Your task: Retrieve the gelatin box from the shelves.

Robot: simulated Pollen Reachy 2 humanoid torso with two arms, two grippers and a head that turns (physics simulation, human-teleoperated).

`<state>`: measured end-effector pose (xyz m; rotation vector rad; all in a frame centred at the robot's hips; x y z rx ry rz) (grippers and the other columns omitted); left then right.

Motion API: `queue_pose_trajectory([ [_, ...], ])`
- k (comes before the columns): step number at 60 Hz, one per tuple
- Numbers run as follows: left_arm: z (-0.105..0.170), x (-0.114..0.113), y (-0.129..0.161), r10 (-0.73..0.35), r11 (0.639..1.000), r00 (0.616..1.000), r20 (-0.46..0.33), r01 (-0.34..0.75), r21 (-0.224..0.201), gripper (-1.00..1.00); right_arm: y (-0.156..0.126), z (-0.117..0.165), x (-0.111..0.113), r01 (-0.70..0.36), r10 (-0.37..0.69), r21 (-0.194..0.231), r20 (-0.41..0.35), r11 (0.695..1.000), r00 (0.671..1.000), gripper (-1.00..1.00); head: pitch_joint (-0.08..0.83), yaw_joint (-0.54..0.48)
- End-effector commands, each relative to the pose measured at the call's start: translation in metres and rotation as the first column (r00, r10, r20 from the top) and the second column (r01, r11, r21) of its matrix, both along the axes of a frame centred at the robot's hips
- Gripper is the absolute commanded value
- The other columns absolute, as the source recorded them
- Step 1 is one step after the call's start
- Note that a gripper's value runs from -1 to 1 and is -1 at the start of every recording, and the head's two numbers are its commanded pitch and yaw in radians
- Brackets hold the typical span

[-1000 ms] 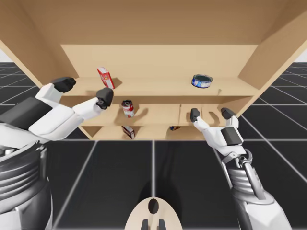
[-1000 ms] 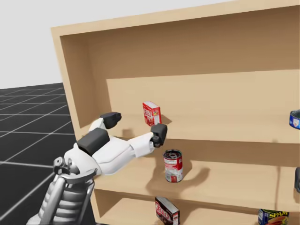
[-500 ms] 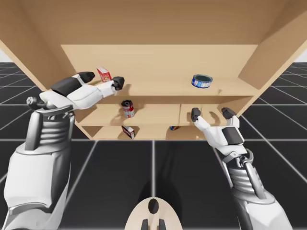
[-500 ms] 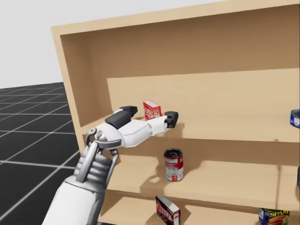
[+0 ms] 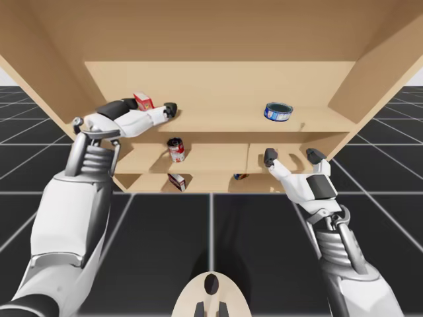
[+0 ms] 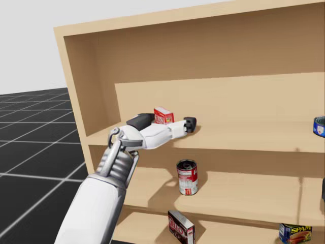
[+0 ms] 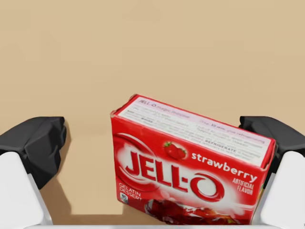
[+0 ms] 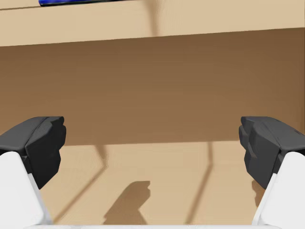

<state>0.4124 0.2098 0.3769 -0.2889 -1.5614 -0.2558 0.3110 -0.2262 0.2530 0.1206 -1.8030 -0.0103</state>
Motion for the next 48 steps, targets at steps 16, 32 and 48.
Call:
queue_pose_trajectory([
  [16,0.000,-0.004,0.002,-0.014,1.000,1.000,0.024,0.014,0.004,1.00,0.003,-0.002,0.001,-0.001,0.001,0.014,-0.006,1.000,1.000,-1.00,0.182,0.30],
  [32,0.026,-0.025,-0.001,0.003,1.000,0.994,0.113,-0.006,0.024,1.00,0.003,-0.003,0.001,0.003,-0.003,0.015,-0.009,1.000,1.000,-1.00,0.180,0.31],
  [48,0.049,-0.055,-0.007,0.006,0.999,0.982,0.191,-0.013,0.037,1.00,0.002,-0.002,0.002,0.007,-0.007,0.021,-0.010,1.000,1.000,-1.00,0.175,0.31],
])
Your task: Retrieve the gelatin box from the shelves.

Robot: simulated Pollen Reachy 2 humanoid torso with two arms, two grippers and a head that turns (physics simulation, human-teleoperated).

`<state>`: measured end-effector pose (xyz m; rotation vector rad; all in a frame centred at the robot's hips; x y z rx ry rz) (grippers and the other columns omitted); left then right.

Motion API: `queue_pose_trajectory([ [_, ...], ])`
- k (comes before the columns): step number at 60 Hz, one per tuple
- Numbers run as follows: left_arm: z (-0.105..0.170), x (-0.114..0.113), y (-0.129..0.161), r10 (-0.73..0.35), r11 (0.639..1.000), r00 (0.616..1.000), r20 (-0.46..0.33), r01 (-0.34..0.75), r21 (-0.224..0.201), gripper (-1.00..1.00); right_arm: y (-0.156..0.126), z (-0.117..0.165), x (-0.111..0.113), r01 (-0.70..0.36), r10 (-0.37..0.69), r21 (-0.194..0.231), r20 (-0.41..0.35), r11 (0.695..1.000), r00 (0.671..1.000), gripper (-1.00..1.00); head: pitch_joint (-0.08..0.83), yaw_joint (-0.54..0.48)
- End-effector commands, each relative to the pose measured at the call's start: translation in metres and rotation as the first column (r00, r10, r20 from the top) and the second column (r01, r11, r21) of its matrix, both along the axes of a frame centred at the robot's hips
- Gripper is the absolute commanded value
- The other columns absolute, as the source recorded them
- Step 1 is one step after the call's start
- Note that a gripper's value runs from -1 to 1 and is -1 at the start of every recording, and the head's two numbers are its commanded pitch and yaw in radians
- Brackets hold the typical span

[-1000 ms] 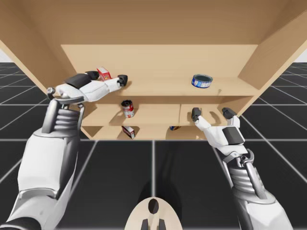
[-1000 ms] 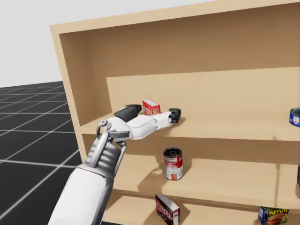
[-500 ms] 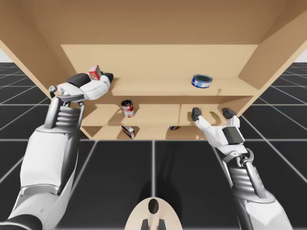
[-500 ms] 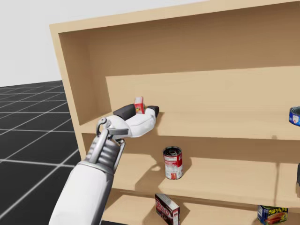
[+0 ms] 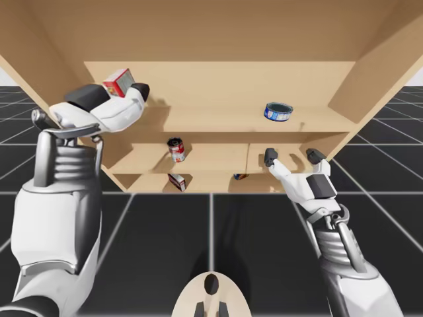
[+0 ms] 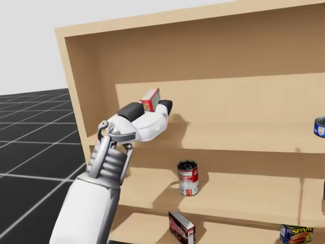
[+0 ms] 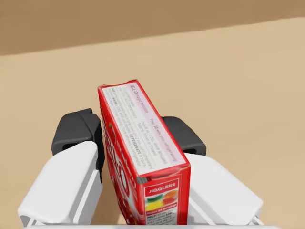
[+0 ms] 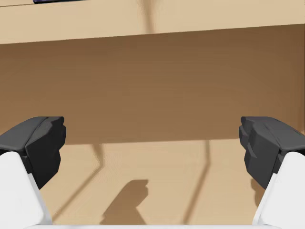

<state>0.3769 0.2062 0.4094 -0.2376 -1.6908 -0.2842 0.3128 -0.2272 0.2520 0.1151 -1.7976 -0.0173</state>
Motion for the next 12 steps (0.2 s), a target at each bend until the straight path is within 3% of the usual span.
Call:
queue_pose_trajectory([
  [1,0.017,-0.021,-0.004,-0.012,1.000,0.998,0.059,0.011,0.015,1.00,0.003,-0.001,0.000,0.000,0.000,0.019,-0.004,1.000,1.000,-1.00,0.175,0.31],
  [4,0.017,-0.029,-0.004,-0.005,1.000,0.998,0.061,0.004,0.019,1.00,0.003,-0.001,0.000,0.000,0.000,0.018,-0.004,1.000,1.000,-1.00,0.176,0.30],
  [8,0.015,-0.053,-0.004,0.020,0.998,0.998,0.062,-0.025,0.066,1.00,0.003,-0.001,-0.001,-0.002,0.002,0.015,-0.003,1.000,1.000,-1.00,0.178,0.30],
  [11,0.014,-0.063,-0.004,0.020,0.997,0.998,0.064,-0.026,0.078,1.00,0.002,-0.001,-0.001,-0.009,0.009,0.016,-0.003,1.000,1.000,-1.00,0.178,0.30],
  [12,0.012,-0.073,-0.003,0.025,0.994,0.997,0.067,-0.031,0.101,1.00,0.001,-0.002,-0.001,-0.035,0.035,0.014,-0.003,0.999,0.999,-1.00,0.180,0.30],
])
